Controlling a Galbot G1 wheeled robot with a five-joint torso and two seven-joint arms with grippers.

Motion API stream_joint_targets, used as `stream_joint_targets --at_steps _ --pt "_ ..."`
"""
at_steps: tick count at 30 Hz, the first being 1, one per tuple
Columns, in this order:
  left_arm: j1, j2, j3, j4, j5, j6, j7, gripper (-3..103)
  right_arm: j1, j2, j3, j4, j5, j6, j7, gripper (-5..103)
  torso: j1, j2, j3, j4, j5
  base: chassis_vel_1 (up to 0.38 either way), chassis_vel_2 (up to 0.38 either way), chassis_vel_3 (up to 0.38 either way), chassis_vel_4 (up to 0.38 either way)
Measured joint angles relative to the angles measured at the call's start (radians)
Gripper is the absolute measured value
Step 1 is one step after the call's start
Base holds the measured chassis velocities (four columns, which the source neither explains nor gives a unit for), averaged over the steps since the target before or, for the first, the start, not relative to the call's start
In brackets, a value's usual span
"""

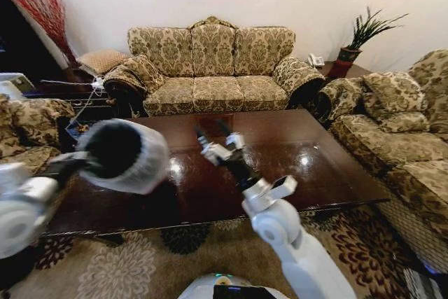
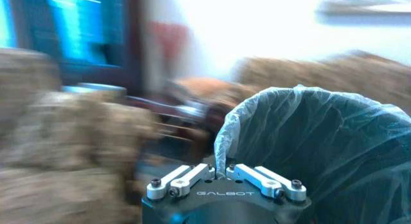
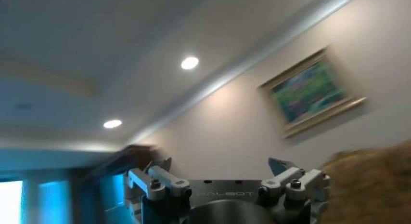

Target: Move to the front of the table and place the trash on the table into the trash bin.

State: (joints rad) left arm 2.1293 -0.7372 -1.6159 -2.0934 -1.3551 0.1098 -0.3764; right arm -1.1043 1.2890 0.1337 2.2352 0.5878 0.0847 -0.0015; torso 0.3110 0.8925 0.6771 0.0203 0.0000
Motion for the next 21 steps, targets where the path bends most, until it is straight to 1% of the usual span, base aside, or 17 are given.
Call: stream_joint_targets --at_steps 1,2,3,4,5,7,8,10,11,12,13,15,16,18,19,20,21 --pt "-0.005 -0.062 -0.037 0.038 -0.017 -0.015 -0.012 3 -0.020 -0.001 0.065 -0.028 -0.015 0.021 0.008 100 0.000 0.000 0.000 0.0005 0.0000 0.000 0.000 0.000 0.000" --pt "-0.005 -0.062 -0.037 0.038 -0.017 -0.015 -0.012 3 -0.020 -0.001 0.065 -0.028 -0.015 0.021 0.008 100 0.000 0.000 0.000 0.0005 0.0000 0.000 0.000 0.000 0.000" --pt "-0.006 -0.088 -0.046 0.054 -0.022 -0.023 -0.018 3 -0.025 -0.002 0.091 -0.042 -0.020 0.029 0.011 100 0.000 0.000 0.000 0.0004 0.0003 0.000 0.000 0.000 0.000" --pt "-0.002 -0.135 -0.050 0.078 -0.024 -0.042 -0.025 3 -0.031 -0.001 0.132 -0.065 -0.034 0.042 0.023 100 0.000 0.000 0.000 0.0000 0.0003 0.000 0.000 0.000 0.000" --pt "-0.002 -0.135 -0.050 0.078 -0.024 -0.042 -0.025 3 -0.031 -0.001 0.132 -0.065 -0.034 0.042 0.023 100 0.000 0.000 0.000 0.0000 0.0003 0.000 0.000 0.000 0.000" --pt "0.003 -0.218 -0.050 0.116 -0.024 -0.068 -0.038 3 -0.038 0.001 0.177 -0.090 -0.044 0.070 0.040 100 0.000 0.000 0.000 0.0002 -0.0002 0.000 0.000 0.000 0.000" --pt "0.003 -0.218 -0.050 0.116 -0.024 -0.068 -0.038 3 -0.038 0.001 0.177 -0.090 -0.044 0.070 0.040 100 0.000 0.000 0.000 0.0002 -0.0002 0.000 0.000 0.000 0.000" --pt "-0.006 -0.292 -0.048 0.166 -0.024 -0.094 -0.050 3 -0.043 -0.003 0.206 -0.105 -0.042 0.089 0.046 100 0.000 0.000 0.000 0.0005 -0.0002 0.000 0.000 0.000 0.000" --pt "-0.027 -0.332 -0.039 0.206 -0.024 -0.115 -0.065 3 -0.045 -0.005 0.222 -0.113 -0.040 0.094 0.045 100 0.000 0.000 0.000 0.0002 0.0006 0.047 -0.049 -0.009 0.084" --pt "-0.027 -0.332 -0.039 0.206 -0.024 -0.115 -0.065 3 -0.045 -0.005 0.222 -0.113 -0.040 0.094 0.045 100 0.000 0.000 0.000 0.0002 0.0006 0.047 -0.049 -0.009 0.084" --pt "-0.037 -0.346 -0.033 0.223 -0.023 -0.122 -0.076 3 -0.047 -0.006 0.227 -0.115 -0.040 0.094 0.043 100 0.000 0.000 0.000 0.0003 0.0008 0.047 -0.049 -0.064 0.084" --pt "-0.088 -0.406 0.012 0.289 -0.018 -0.154 -0.132 3 -0.053 -0.008 0.242 -0.119 -0.038 0.092 0.040 100 0.000 0.000 0.000 0.0002 0.0004 0.078 -0.118 -0.070 0.138" --pt "-0.088 -0.406 0.012 0.289 -0.018 -0.154 -0.132 3 -0.053 -0.008 0.242 -0.119 -0.038 0.092 0.040 100 0.000 0.000 0.000 0.0002 0.0004 0.078 -0.138 -0.077 0.138" --pt "-0.124 -0.444 0.044 0.327 -0.013 -0.169 -0.156 3 -0.060 -0.009 0.248 -0.118 -0.036 0.090 0.041 100 0.000 0.000 0.000 0.0002 -0.0004 0.082 -0.168 -0.108 0.199" --pt "-0.153 -0.473 0.067 0.358 -0.006 -0.182 -0.170 3 -0.067 -0.010 0.252 -0.117 -0.033 0.091 0.041 100 0.000 0.000 0.000 0.0002 -0.0009 0.128 -0.198 -0.139 0.263" --pt "-0.186 -0.509 0.096 0.401 0.004 -0.198 -0.173 3 -0.078 -0.014 0.258 -0.112 -0.030 0.092 0.042 100 0.001 0.000 0.000 0.0000 0.0001 0.167 -0.224 -0.184 0.271" --pt "-0.212 -0.536 0.120 0.437 0.010 -0.208 -0.173 3 -0.091 -0.017 0.267 -0.107 -0.028 0.091 0.041 100 0.000 0.000 0.000 0.0006 -0.0003 0.167 -0.234 -0.173 0.271"
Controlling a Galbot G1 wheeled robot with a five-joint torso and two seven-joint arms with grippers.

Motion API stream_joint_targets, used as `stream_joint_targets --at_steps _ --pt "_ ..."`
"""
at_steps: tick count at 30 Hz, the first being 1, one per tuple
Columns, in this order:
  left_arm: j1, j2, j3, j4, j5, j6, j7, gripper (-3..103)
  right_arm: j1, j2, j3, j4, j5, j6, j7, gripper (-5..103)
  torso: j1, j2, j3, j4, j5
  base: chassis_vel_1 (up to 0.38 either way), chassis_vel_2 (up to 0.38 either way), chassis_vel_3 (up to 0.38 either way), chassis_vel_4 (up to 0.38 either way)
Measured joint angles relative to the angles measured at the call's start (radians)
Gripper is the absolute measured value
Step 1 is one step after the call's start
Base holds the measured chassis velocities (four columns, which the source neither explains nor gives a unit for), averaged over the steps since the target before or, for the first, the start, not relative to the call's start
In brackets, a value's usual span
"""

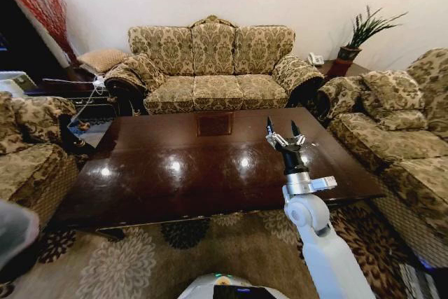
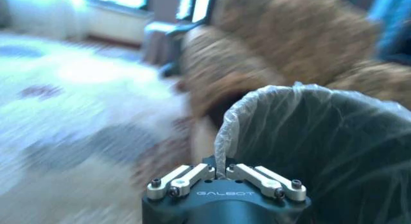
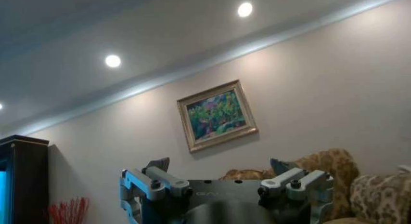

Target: Move to the front of the table and place the trash on the table into the trash bin.

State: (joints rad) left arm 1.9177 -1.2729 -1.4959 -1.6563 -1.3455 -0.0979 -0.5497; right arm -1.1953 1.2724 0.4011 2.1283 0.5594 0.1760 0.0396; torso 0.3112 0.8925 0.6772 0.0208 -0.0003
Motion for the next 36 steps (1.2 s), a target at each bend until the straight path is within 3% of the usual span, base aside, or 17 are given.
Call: stream_joint_targets --at_steps 4,9,19,32,35,36 --pt "-0.062 -0.049 0.073 0.110 0.011 -0.015 0.014 3 -0.041 -0.003 0.020 0.025 0.004 -0.011 0.000 100 -0.001 0.001 -0.001 -0.0001 0.0012 0.145 -0.199 -0.145 0.200" --pt "-0.143 -0.097 0.187 0.270 0.033 -0.026 0.046 3 -0.099 -0.016 0.062 0.063 0.000 -0.021 -0.006 100 -0.001 0.000 0.000 -0.0004 -0.0003 0.032 -0.117 -0.046 0.110" --pt "-0.294 -0.140 0.323 0.553 0.105 -0.067 0.127 3 -0.170 -0.032 0.122 0.093 -0.027 -0.008 0.014 100 0.000 0.000 0.000 -0.0005 0.0004 -0.113 -0.065 0.143 0.074" --pt "-0.397 -0.102 0.370 0.705 0.102 -0.081 0.228 3 -0.224 -0.028 0.115 0.099 -0.109 0.019 0.044 100 0.000 0.000 0.000 -0.0008 0.0003 -0.098 -0.134 0.098 0.111" --pt "-0.399 -0.098 0.368 0.718 0.103 -0.042 0.251 0 -0.237 -0.025 0.117 0.101 -0.110 0.021 0.043 100 0.000 0.000 0.000 -0.0005 -0.0001 0.063 0.067 -0.038 -0.053" --pt "-0.396 -0.099 0.367 0.717 0.103 -0.013 0.274 5 -0.239 -0.023 0.119 0.103 -0.110 0.021 0.043 100 0.000 0.000 0.000 -0.0004 0.0004 0.047 0.081 -0.007 -0.041"
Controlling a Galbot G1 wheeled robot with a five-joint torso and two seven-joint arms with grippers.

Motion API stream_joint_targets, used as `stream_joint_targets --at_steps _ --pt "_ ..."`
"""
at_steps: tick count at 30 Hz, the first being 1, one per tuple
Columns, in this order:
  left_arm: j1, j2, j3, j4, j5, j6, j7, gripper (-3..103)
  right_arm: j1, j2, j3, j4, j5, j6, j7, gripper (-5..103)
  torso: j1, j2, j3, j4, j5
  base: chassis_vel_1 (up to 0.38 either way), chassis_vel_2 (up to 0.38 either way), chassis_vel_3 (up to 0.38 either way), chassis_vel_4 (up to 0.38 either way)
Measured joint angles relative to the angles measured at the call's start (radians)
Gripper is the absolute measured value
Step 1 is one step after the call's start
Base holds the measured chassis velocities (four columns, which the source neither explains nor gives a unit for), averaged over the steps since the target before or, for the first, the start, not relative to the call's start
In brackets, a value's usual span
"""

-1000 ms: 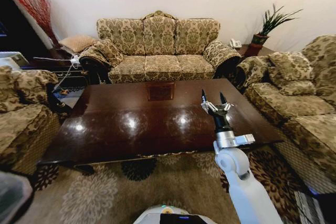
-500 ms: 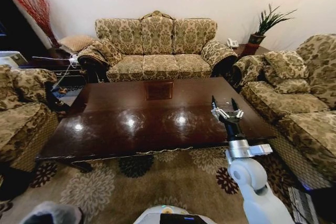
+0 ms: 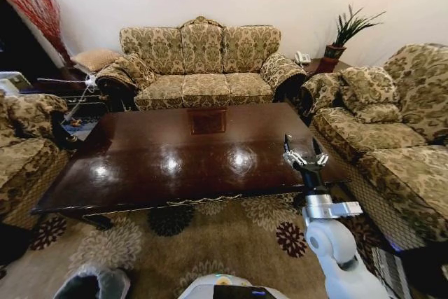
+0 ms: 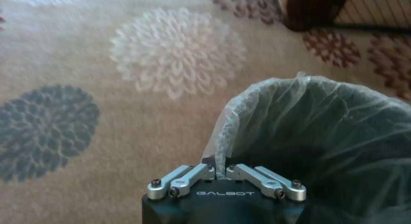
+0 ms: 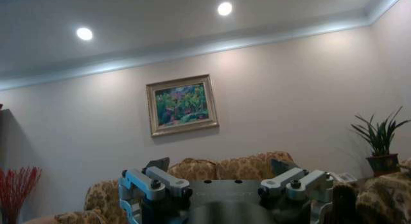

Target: Move to the front of the table and place the trash on the table into the trash bin.

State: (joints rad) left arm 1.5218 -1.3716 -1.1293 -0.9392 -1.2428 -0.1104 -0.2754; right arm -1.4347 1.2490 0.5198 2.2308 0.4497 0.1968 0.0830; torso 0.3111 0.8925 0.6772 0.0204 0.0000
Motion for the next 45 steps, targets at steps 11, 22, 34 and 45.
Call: stream_joint_targets --at_steps 11,22,34,45 --pt "0.068 -0.064 -0.004 -0.113 0.096 0.095 0.091 43 0.024 0.029 -0.026 -0.020 -0.002 -0.003 0.007 100 0.000 0.000 0.000 -0.0001 -0.0005 0.000 0.000 0.000 0.000" --pt "0.221 -0.081 -0.123 -0.233 0.058 0.169 0.234 86 0.049 0.096 -0.062 -0.060 0.004 0.019 0.002 100 0.000 0.000 0.000 0.0000 -0.0004 0.000 0.000 0.000 0.000" --pt "0.310 0.101 -0.364 -0.830 0.205 -0.017 0.620 100 -0.071 0.110 0.020 -0.017 -0.076 -0.073 -0.007 100 0.000 0.000 0.000 -0.0003 0.0012 0.000 0.000 0.000 0.000" --pt "0.343 0.156 -0.124 -1.304 0.324 0.070 0.571 100 -0.262 0.078 -0.091 0.013 -0.219 -0.051 -0.041 100 0.000 0.000 0.000 0.0009 0.0005 0.000 0.000 0.000 0.000"
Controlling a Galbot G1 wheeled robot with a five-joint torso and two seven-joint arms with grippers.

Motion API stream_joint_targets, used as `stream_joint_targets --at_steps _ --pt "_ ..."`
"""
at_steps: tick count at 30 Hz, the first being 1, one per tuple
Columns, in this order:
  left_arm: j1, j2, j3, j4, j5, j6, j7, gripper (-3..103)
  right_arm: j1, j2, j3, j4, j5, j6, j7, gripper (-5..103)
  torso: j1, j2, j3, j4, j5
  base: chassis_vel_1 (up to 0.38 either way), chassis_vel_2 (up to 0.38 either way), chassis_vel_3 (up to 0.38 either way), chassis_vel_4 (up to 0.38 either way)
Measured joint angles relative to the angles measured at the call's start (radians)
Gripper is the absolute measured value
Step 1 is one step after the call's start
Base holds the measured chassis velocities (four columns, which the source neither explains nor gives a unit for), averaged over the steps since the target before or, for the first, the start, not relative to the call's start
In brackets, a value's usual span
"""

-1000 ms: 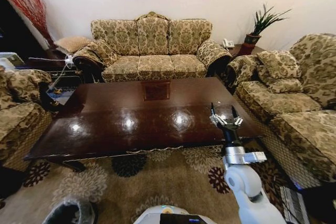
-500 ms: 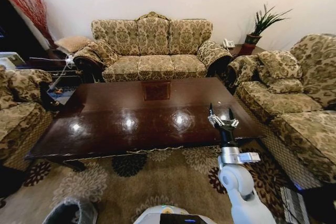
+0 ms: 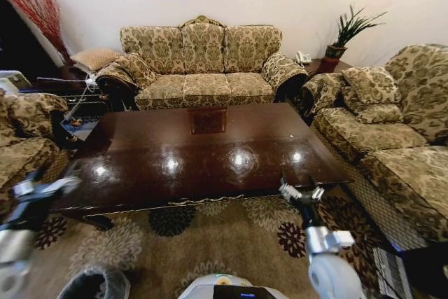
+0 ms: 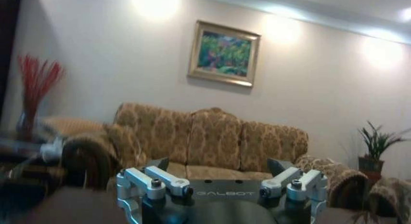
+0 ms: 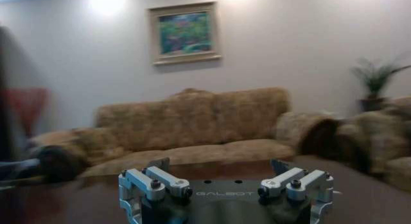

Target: Move to the front of the table and place the trash on the table into the trash bin.

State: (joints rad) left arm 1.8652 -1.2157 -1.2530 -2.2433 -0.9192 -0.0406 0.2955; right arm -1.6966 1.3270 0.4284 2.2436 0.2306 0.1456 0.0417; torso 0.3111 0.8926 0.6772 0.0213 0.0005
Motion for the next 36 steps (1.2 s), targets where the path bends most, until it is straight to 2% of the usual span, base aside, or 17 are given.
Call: stream_joint_targets --at_steps 2,5,7,10,14,36 --pt "-0.004 -0.008 0.031 -0.004 0.023 0.004 -0.022 100 0.000 0.001 -0.024 0.013 -0.025 0.000 0.000 100 0.000 0.000 0.000 0.0001 -0.0006 0.000 0.000 0.000 0.000" --pt "-0.013 -0.035 0.120 -0.019 0.116 0.025 -0.054 100 0.000 -0.003 -0.057 0.065 -0.068 0.009 -0.009 100 0.000 0.000 0.000 -0.0011 -0.0007 0.000 0.000 0.000 0.000" --pt "-0.013 -0.040 0.130 -0.021 0.129 0.027 -0.056 100 0.002 -0.009 -0.055 0.072 -0.067 0.012 -0.010 100 0.000 0.000 0.000 -0.0012 -0.0006 0.000 0.000 0.000 0.000" --pt "-0.010 -0.075 0.190 -0.047 0.208 0.030 -0.063 100 0.019 -0.058 -0.010 0.117 -0.033 0.027 -0.011 100 0.000 0.000 0.000 -0.0010 -0.0004 0.000 0.000 0.000 0.000" --pt "-0.009 -0.103 0.206 -0.076 0.241 0.049 -0.066 100 0.029 -0.075 0.021 0.145 0.009 0.023 -0.001 100 0.000 0.000 0.000 -0.0010 -0.0002 0.000 0.000 0.000 0.000" --pt "-0.011 -0.106 0.202 -0.072 0.237 0.051 -0.065 100 0.031 -0.074 0.024 0.145 0.016 0.020 0.002 100 0.000 0.000 0.000 -0.0010 -0.0006 -0.002 -0.002 0.002 0.002"
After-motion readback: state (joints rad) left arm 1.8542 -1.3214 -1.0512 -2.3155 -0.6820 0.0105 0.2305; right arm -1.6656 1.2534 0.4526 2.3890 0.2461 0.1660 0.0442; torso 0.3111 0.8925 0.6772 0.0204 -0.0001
